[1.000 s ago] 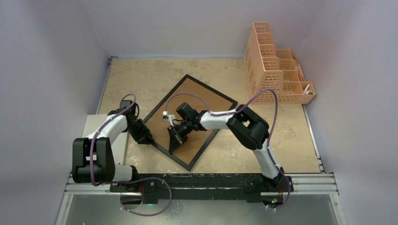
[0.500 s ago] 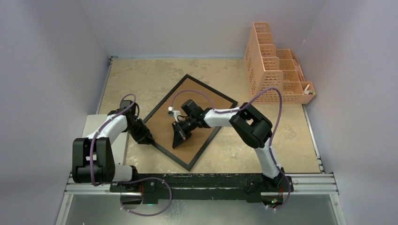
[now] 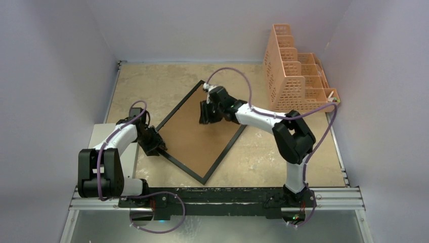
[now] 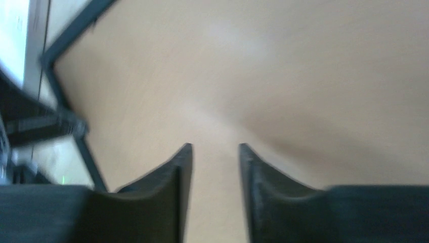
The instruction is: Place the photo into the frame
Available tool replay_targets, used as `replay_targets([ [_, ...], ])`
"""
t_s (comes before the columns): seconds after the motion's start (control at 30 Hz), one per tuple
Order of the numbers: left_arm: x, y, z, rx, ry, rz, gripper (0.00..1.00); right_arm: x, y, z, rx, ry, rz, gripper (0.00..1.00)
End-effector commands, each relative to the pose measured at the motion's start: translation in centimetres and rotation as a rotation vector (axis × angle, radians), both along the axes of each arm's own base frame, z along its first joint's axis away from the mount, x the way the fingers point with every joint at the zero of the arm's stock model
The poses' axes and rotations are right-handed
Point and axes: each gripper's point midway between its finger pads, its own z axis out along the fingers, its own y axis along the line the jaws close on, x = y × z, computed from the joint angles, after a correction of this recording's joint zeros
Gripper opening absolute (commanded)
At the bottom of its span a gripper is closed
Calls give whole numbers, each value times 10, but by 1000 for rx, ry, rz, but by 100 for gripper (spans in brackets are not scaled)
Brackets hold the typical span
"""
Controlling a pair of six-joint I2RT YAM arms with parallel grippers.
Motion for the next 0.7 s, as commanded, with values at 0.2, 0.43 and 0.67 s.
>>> replay_targets([
  [0.2,30,2,-3,16,-113,8,52,171,-173,44,-527,-339,-817,58],
  [0.43,46,-6,0,-30,-156,5,53,213,-208,14,-675,-347,-870,55],
  [0.67,59,-9,4,-49,-189,-2,54,207,-202,-27,-675,-231,-744,52],
])
